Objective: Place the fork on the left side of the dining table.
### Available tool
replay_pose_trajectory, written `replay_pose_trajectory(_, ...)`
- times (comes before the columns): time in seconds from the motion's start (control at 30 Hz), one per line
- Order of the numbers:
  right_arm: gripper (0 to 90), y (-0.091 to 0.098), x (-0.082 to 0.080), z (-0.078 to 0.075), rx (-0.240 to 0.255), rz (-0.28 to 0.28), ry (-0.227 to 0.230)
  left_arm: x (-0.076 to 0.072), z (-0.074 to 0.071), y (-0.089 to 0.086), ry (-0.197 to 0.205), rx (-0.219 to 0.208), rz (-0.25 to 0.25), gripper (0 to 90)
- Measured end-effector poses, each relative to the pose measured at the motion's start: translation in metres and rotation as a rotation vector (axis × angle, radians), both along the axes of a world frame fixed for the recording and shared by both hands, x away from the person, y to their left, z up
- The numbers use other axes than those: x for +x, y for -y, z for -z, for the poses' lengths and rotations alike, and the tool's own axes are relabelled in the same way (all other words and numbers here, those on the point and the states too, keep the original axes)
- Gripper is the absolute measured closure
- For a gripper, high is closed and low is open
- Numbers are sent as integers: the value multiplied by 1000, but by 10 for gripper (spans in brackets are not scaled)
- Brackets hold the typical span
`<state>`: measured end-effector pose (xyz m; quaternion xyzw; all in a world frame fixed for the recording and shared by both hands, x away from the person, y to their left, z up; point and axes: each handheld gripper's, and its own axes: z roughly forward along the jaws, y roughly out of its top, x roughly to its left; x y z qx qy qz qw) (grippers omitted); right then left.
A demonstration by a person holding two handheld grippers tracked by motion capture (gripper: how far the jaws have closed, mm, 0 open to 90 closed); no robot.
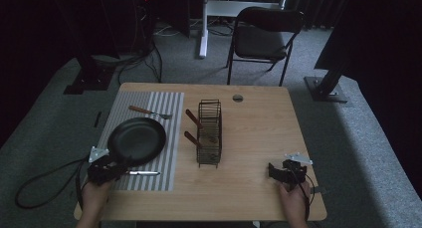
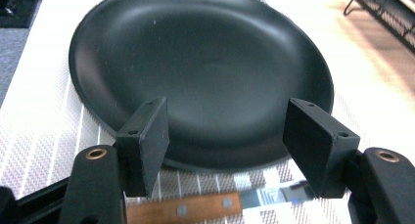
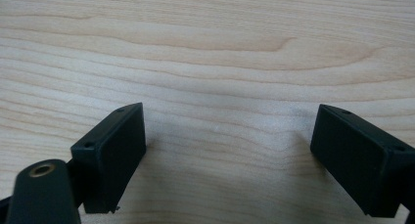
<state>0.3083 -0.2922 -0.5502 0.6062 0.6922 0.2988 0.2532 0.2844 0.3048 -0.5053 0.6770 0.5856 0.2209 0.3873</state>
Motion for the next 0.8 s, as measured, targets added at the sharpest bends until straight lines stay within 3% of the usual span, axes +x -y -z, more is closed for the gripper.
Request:
replay_pose_trajectory(0.03,128,0,0,0,0,0,0,-6,4,1,4,27,-2,343)
replay_pose_trajectory(0.13,128,0,0,0,0,0,0,-12,8,2,-3,25,3,342)
replay_pose_trajectory(0.43,128,0,0,0,0,0,0,-31,11,6,30,51,-22,342)
replay_pose_trajectory(0.63,128,0,0,0,0,0,0,-41,19,4,18,65,-46,342)
replay_pose_trajectory(0.73,128,0,0,0,0,0,0,-48,23,6,32,97,-58,336)
replay_pose_trajectory(0.8,128,0,0,0,0,0,0,-50,25,6,23,81,-59,295)
